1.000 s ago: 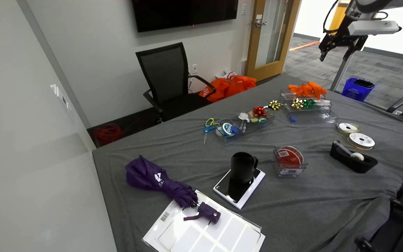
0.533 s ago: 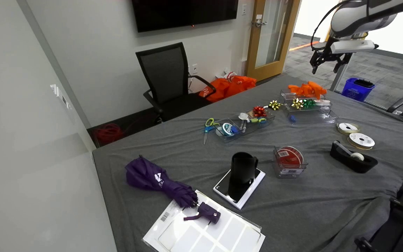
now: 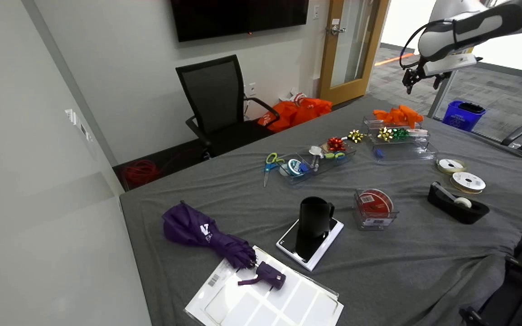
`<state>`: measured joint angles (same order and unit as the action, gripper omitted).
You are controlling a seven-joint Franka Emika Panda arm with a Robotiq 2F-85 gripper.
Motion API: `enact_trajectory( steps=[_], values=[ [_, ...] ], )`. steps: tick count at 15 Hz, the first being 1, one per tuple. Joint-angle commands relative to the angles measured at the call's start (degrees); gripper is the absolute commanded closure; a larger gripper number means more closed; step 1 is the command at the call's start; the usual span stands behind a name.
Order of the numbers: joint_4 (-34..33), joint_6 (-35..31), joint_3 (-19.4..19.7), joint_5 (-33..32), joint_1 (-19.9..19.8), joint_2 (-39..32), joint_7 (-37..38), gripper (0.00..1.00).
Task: Move the green and yellow ribbons to the left tray
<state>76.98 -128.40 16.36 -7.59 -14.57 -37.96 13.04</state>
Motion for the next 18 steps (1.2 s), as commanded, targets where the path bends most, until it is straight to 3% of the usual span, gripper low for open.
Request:
enact_trajectory(
  steps=[1, 6, 12, 18],
  values=[
    [-0.9, 0.2, -0.1, -0.1, -0.3, -0.7, -0.2, 0.0],
    [-1.4, -1.4, 0.1, -1.1, -0.2, -1.3, -1.2, 0.0],
    [-5.5, -5.8, -6.0, 5.9, -6.0, -8.7, -12.3, 0.0],
    [-11.4, -4.7, -12.4, 14.0, -11.5, -16.1, -23.1, 0.0]
  ],
)
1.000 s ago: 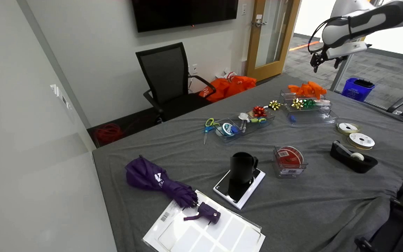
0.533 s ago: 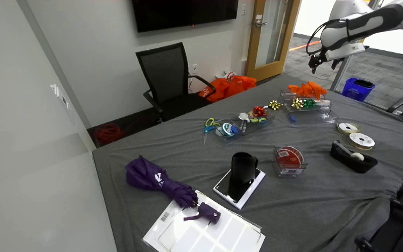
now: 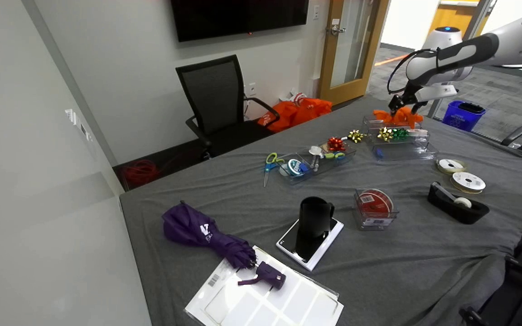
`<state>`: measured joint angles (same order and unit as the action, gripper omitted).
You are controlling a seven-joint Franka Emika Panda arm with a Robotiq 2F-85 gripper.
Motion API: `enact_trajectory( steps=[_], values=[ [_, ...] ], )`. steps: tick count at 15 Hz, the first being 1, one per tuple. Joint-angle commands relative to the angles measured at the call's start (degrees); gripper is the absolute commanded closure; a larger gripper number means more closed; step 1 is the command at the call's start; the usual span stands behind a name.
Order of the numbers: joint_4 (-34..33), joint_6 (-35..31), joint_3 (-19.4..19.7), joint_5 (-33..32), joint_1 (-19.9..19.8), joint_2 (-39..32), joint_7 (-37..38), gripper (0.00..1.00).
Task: Move the green and yellow ribbons to the left tray
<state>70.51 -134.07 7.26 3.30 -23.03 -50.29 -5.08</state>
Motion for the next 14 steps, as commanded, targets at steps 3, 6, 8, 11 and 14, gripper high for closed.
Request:
enact_trajectory(
  steps=[3, 6, 8, 11, 14],
  values=[
    [-8.0, 2.9, -3.7, 4.0, -4.1, -6.5, -6.6, 0.0],
    [-11.0, 5.2, -3.2, 3.4, -4.4, -8.7, -6.4, 0.0],
    [-13.0, 7.2, -2.9, 3.2, -4.6, -10.0, -5.9, 0.0],
    [-16.0, 10.5, -2.7, 3.1, -4.9, -11.8, -5.4, 0.0],
    [-19.1, 12.6, -2.5, 3.0, -5.1, -13.9, -4.8, 0.12]
  ],
)
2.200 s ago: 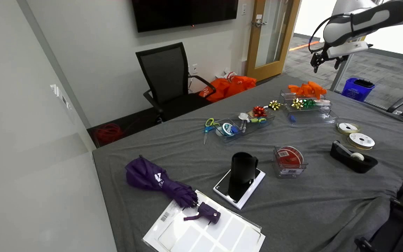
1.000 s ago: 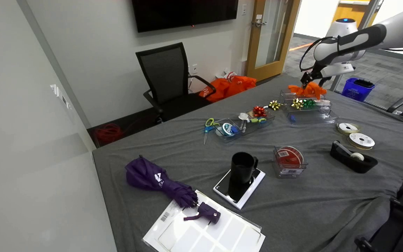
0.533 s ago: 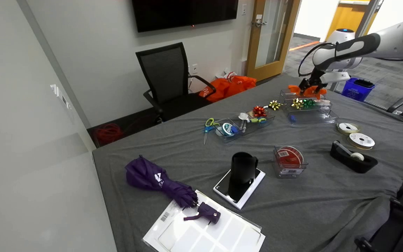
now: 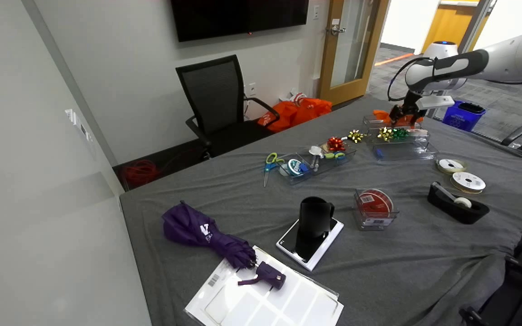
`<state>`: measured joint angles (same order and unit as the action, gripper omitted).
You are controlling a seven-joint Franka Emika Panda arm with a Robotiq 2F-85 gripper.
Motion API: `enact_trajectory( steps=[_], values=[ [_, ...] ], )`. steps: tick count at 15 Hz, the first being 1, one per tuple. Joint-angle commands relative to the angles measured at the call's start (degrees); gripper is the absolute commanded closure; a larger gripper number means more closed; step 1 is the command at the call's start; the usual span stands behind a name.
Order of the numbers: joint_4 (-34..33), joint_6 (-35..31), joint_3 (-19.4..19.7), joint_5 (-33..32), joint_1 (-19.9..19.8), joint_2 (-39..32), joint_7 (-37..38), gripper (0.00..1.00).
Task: Move the green and yellow ribbons to the left tray
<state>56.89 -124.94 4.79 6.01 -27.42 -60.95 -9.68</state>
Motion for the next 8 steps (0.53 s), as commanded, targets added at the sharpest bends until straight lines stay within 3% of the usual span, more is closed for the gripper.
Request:
enact_trajectory(
  steps=[1, 3, 8],
  values=[
    [-6.5, 3.9, 0.0, 0.3, -0.7, -3.9, 0.0, 0.15],
    [-8.6, 4.7, 0.3, 0.1, -0.7, -5.5, 0.5, 0.2],
    [-13.8, 5.2, 1.2, -0.6, -0.8, -9.7, 2.3, 0.09]
  ],
)
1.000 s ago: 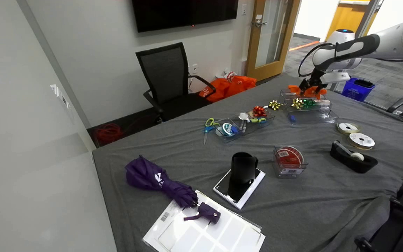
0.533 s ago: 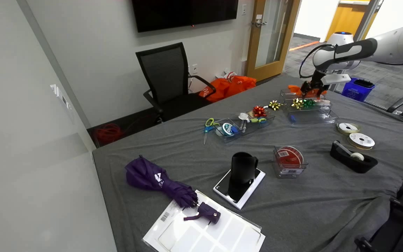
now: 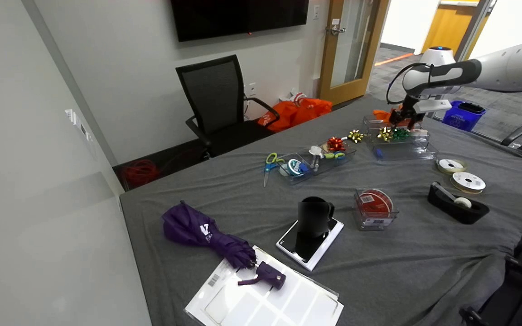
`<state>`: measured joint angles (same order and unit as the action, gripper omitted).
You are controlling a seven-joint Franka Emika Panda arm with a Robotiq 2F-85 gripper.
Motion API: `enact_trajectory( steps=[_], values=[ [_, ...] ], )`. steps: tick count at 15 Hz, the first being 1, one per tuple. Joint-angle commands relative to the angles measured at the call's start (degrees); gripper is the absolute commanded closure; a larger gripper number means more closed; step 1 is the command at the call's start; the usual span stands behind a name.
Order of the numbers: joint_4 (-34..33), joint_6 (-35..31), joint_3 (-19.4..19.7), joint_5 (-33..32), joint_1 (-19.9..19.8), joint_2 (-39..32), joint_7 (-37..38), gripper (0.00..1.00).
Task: Move the green and yellow ribbons to the left tray
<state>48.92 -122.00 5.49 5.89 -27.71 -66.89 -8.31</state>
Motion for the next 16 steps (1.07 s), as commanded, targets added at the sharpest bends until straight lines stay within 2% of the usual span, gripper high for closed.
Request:
enact_trajectory(
  steps=[1, 2, 4, 13, 16],
  values=[
    [-6.8, 2.4, 0.6, -0.6, -0.5, -4.6, 1.2, 0.08],
    [-7.8, 2.7, 0.6, -0.6, -0.5, -5.5, 1.5, 0.33],
    [-8.3, 2.6, 0.9, -0.5, -0.4, -6.1, 1.6, 0.35],
    [-8.3, 3.1, 1.4, -0.4, -0.4, -4.6, 1.3, 0.98],
    [-7.6, 3.3, 2.3, -1.0, 0.1, -3.2, 1.7, 1.0]
  ],
)
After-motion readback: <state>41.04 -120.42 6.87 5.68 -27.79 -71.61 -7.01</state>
